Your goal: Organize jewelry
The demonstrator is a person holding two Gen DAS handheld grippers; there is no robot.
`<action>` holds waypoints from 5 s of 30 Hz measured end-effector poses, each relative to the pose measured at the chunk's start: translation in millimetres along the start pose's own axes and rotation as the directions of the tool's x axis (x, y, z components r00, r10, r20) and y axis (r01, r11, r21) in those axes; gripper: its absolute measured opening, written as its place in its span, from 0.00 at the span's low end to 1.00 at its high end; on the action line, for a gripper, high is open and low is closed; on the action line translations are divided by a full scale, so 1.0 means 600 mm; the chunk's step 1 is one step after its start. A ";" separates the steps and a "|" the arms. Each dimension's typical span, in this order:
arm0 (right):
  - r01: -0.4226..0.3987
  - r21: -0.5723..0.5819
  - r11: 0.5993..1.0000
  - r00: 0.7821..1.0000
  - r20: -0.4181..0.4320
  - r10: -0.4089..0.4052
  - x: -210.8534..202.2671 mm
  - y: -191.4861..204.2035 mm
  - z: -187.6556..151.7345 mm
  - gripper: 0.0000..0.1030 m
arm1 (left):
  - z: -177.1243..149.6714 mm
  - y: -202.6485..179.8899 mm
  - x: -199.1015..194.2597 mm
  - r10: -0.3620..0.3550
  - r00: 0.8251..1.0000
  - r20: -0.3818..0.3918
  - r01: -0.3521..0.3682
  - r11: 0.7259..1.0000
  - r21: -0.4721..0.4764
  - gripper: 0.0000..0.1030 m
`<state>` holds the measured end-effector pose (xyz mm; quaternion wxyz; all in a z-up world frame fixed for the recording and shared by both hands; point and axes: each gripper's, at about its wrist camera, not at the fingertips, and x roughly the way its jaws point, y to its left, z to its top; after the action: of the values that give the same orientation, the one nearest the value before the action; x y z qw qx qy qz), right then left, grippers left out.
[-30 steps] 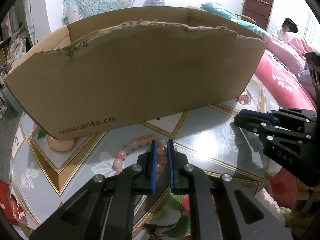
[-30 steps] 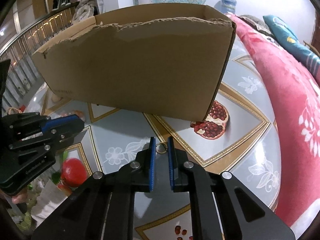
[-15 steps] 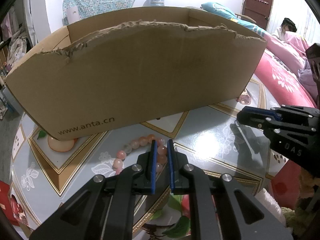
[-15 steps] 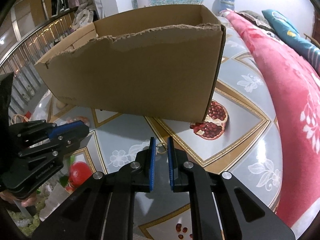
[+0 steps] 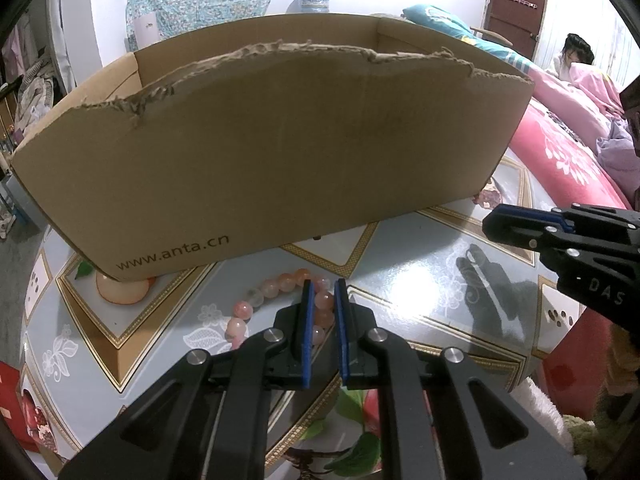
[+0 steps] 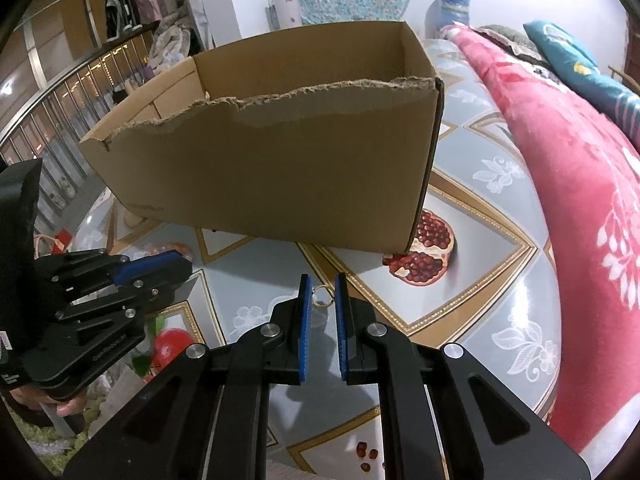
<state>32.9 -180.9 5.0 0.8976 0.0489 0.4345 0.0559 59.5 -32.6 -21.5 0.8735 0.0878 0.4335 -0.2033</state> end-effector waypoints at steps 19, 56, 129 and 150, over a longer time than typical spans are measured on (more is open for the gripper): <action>-0.026 -0.005 1.000 1.000 0.015 0.026 -0.016 -0.010 0.007 0.09 | -0.001 0.003 -0.002 0.004 1.000 0.005 -0.004 1.000 -0.009 0.09; -0.236 -0.113 0.965 0.958 0.141 0.251 -0.097 -0.007 0.230 0.09 | 0.172 0.088 -0.211 -0.224 0.925 0.307 0.267 0.958 -0.104 0.09; -0.183 0.129 0.975 0.973 -0.117 0.198 0.013 -0.093 0.194 0.51 | 0.134 0.210 -0.035 -0.016 0.999 -0.029 0.003 0.910 -0.414 0.76; -0.185 0.193 0.964 0.975 -0.090 0.205 -0.064 -0.082 0.097 0.50 | 0.058 0.192 -0.110 -0.105 0.994 -0.036 0.080 0.901 -0.426 0.76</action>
<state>57.8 -237.4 63.8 0.8543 0.1707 0.4793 0.1066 98.6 78.4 49.1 0.8480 -0.1189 0.4963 -0.1427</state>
